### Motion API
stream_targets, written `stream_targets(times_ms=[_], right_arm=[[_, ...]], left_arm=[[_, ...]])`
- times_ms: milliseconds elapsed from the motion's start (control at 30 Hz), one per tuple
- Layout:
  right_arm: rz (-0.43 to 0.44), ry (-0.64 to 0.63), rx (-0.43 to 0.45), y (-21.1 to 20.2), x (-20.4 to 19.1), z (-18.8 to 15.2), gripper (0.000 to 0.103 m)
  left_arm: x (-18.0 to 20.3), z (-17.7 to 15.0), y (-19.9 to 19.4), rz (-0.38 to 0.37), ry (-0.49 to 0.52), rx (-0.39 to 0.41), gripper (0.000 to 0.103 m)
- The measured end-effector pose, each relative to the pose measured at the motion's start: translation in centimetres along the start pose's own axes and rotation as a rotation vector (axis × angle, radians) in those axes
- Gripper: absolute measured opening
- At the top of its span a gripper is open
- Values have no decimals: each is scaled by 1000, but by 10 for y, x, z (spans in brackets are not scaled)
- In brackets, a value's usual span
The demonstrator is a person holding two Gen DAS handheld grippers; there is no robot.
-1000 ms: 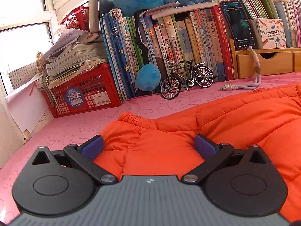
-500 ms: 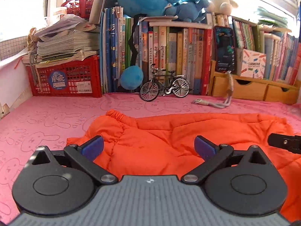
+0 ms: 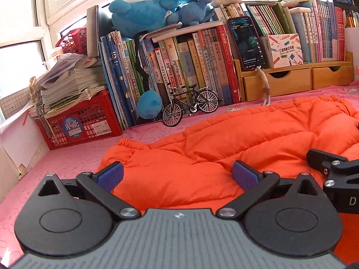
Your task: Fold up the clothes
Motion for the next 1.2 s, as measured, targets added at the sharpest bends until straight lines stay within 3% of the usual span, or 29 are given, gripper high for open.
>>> stream_targets(times_ms=[167,333,400,500,633,700,833,900,1033,1200], right_arm=[[-57,6,-32,8,27,-9,103],[-195,8,-57,5,77,-17,103],[-277,86,-96,4,109,-25,103],[-311,222,-127,-1,146,-35,103],[-336,204,-96,-24,165,-34,103],[-306,211,-78,-38,174,-31,103],[-188,239,-61,-67,193,-28,103],[-98,270,-59,-81,200,-27,103],[103,395,-56,-104,204,-28,103],[197,346,-114,-119,188,-26,103]], left_arm=[[-14,-12,8,28,42,4,103],[-56,-21,19,107,14,-32,103],[-75,-26,24,150,-4,-62,103],[-98,-29,22,174,-46,-86,103],[-122,-22,-5,247,-57,-50,103],[-132,-17,-28,232,-105,-8,103],[-137,-14,-75,34,-231,84,103],[-133,-17,-86,-36,-237,78,103],[-116,-31,-86,-73,-213,12,103],[-97,-40,-93,-184,-232,-37,103]])
Point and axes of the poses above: each gripper's, at about its wrist camera, not at the fingertips, and y roughly the way its jaws point, x to its right, z to its top, the point moved 4 cm from there along y, roughly the way its jaws point, and after that the axes turned 15 degrees about x, right-handed, at the moved point
